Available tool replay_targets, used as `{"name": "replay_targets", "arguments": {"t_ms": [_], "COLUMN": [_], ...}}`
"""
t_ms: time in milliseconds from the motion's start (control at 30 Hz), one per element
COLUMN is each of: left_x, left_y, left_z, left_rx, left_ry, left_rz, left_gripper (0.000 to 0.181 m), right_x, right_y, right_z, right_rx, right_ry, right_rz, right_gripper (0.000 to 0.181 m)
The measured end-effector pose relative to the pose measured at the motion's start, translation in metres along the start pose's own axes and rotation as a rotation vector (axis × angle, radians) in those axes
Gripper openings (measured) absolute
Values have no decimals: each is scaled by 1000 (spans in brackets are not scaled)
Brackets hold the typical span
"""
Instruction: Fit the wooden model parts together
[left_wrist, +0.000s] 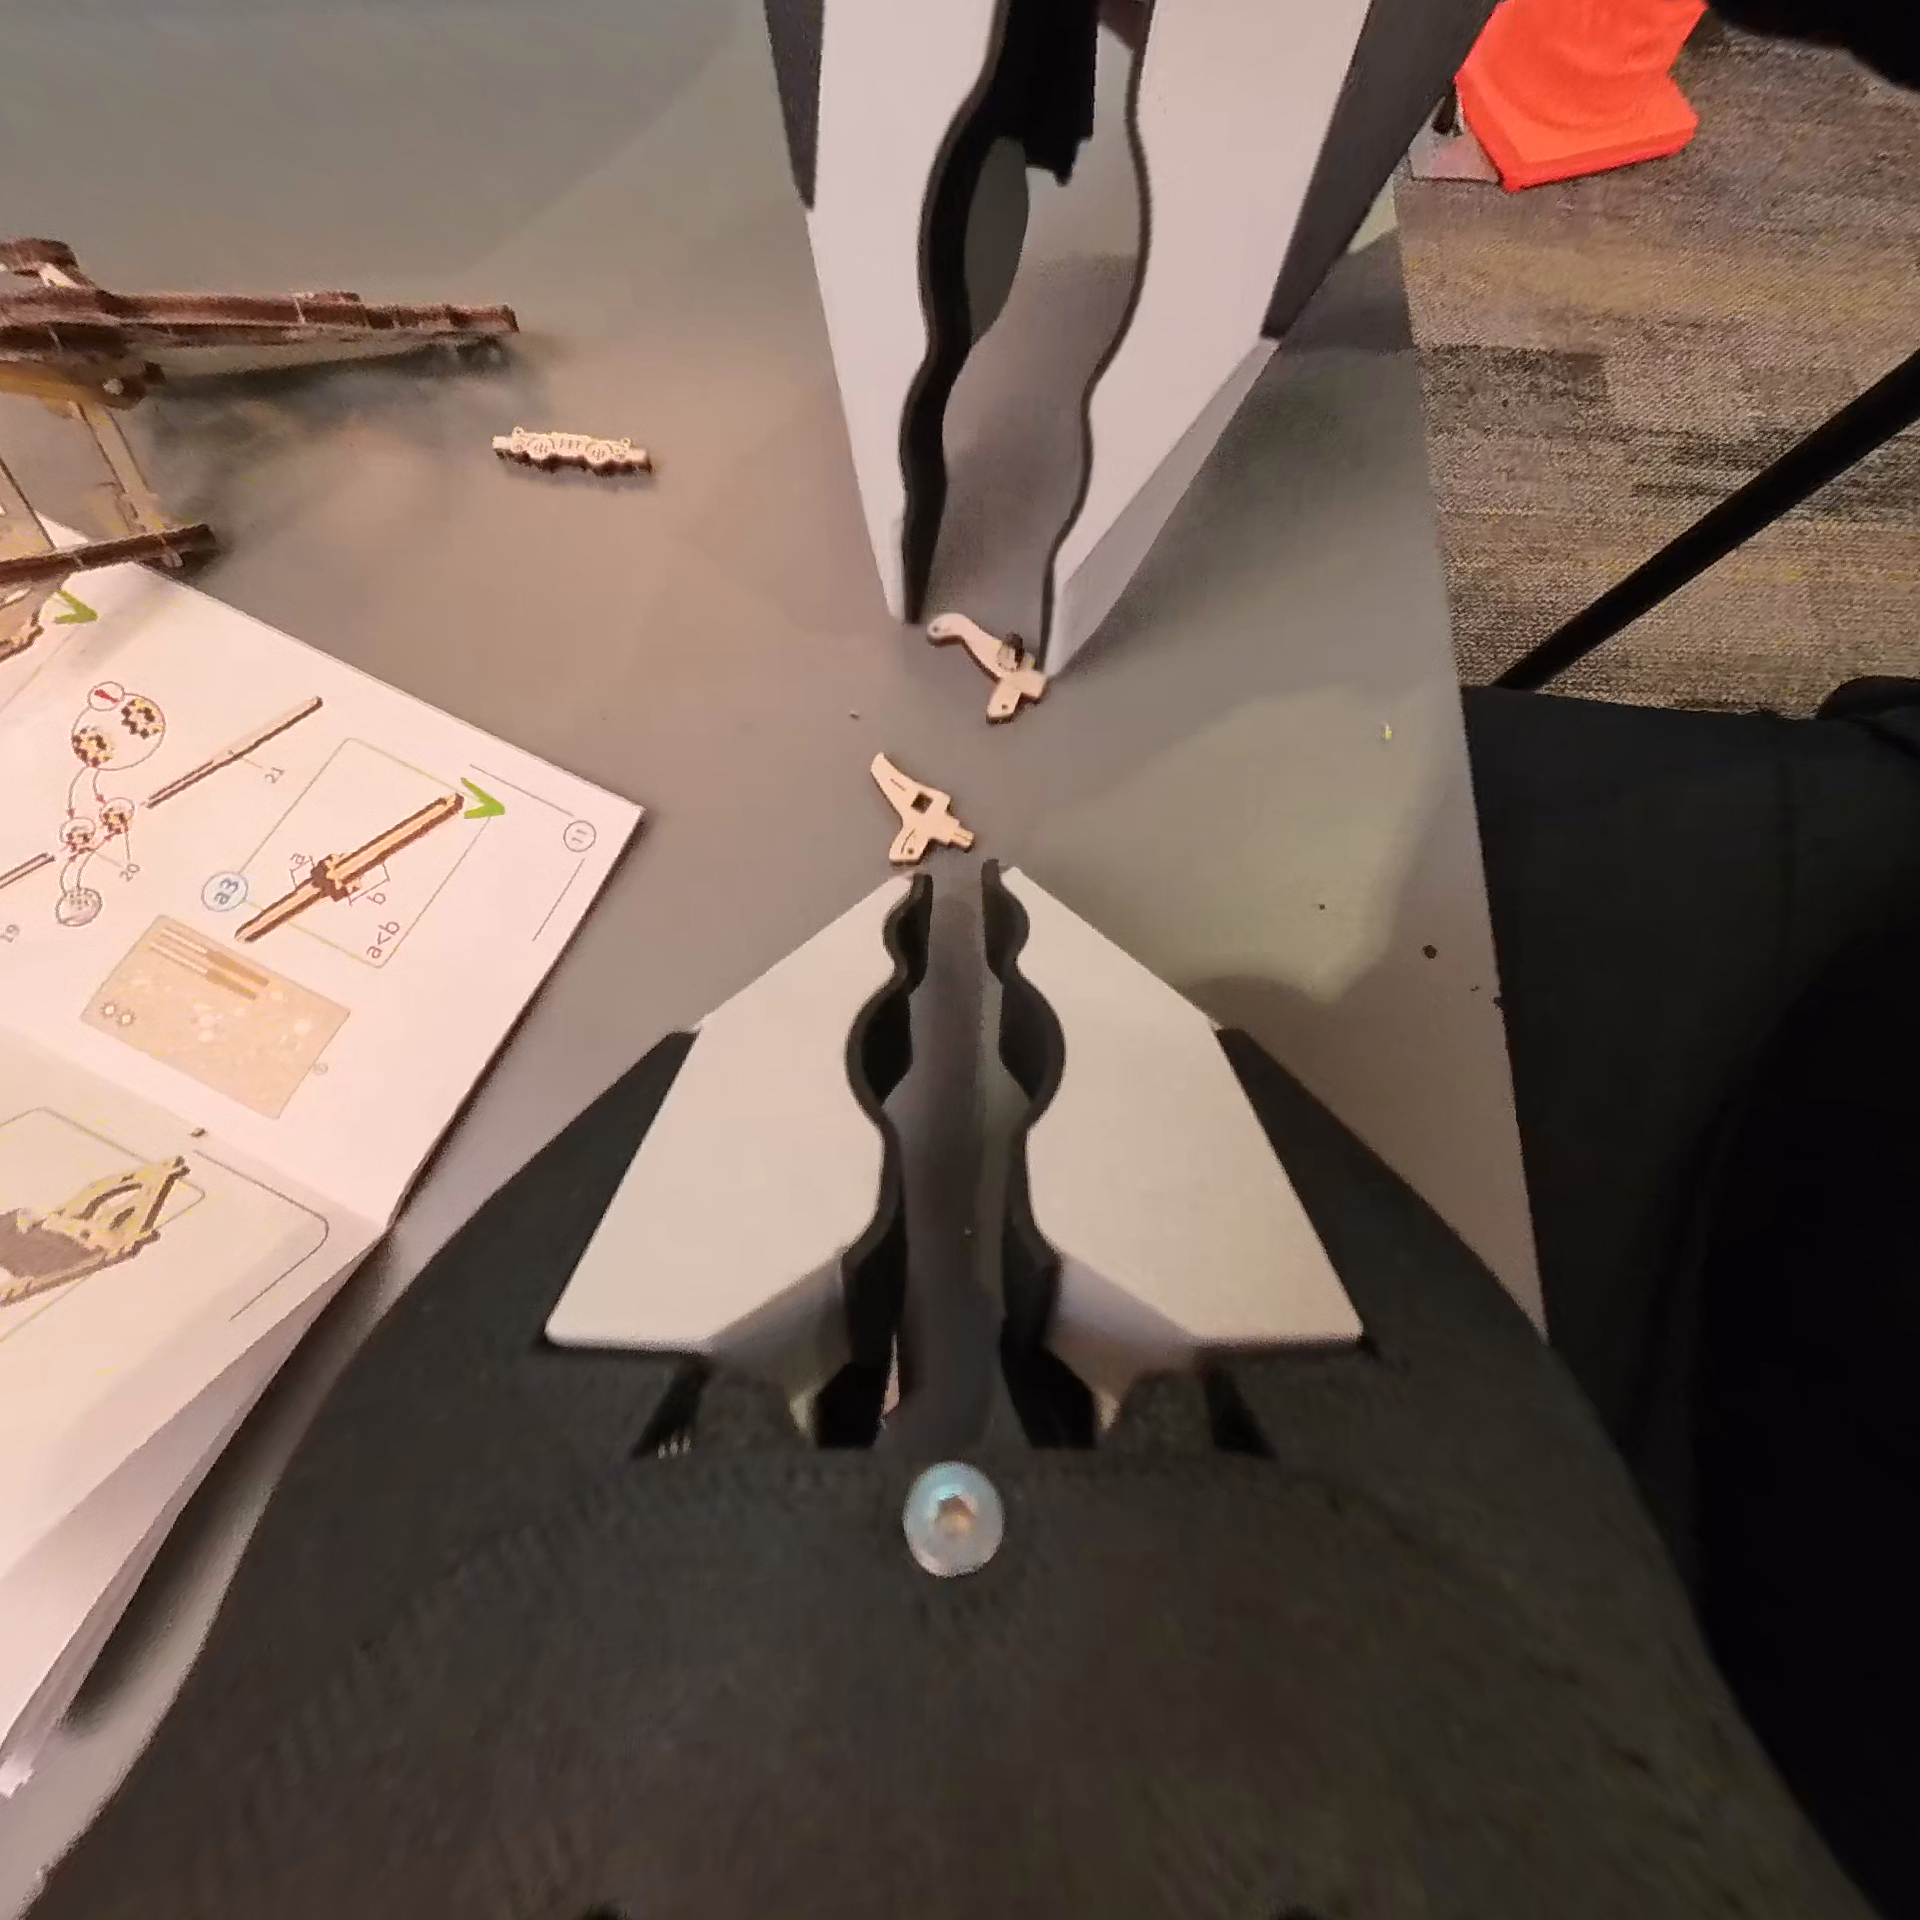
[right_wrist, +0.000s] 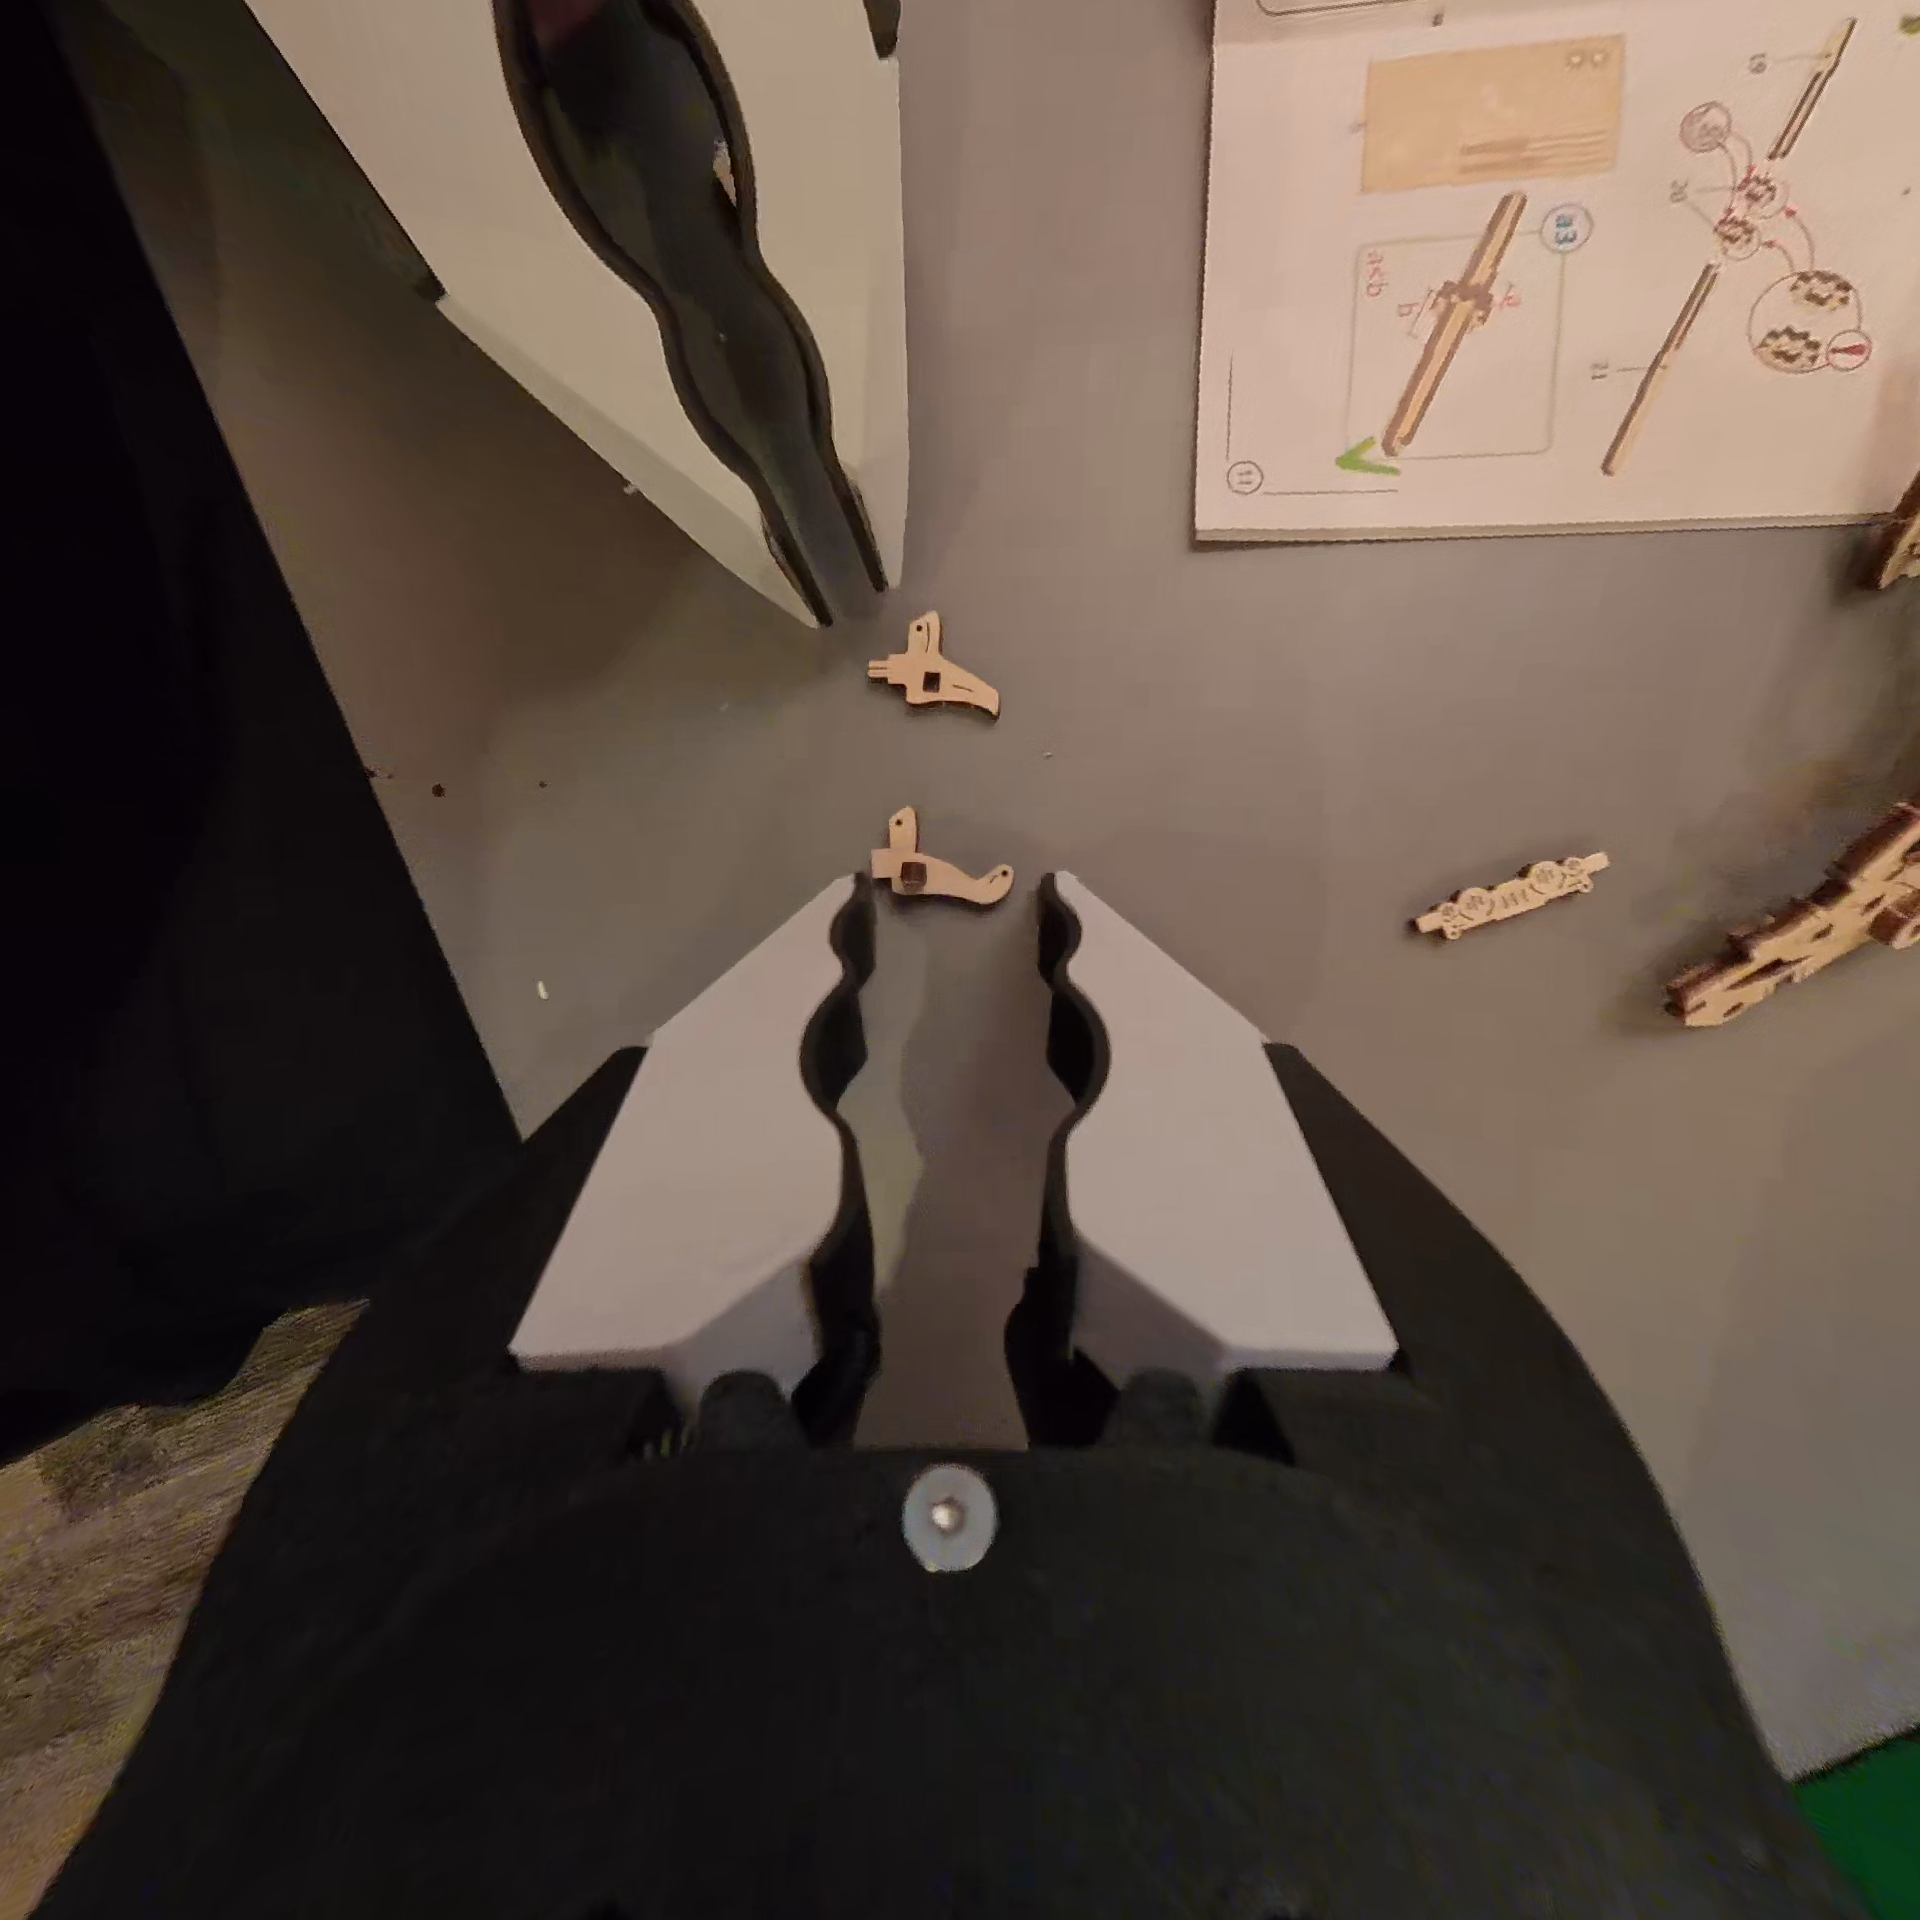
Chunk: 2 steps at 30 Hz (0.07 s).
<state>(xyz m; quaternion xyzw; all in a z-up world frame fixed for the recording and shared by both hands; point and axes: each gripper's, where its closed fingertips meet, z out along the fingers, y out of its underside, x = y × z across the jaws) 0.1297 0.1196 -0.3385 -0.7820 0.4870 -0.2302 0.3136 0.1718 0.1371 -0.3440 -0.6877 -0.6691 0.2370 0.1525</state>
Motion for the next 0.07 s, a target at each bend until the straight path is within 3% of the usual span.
{"name": "replay_targets", "arguments": {"t_ms": [33, 67], "left_x": [0, 1], "left_y": [1, 1], "left_z": [0, 0], "left_rx": [-1, 0], "left_ry": [0, 1], "left_rz": [1, 1], "left_gripper": [8, 8], "right_x": [0, -1], "right_y": [-1, 0], "right_z": [1, 1], "right_rx": [13, 20], "right_ry": [3, 4], "right_rz": [-7, -7], "right_gripper": [25, 20]}}
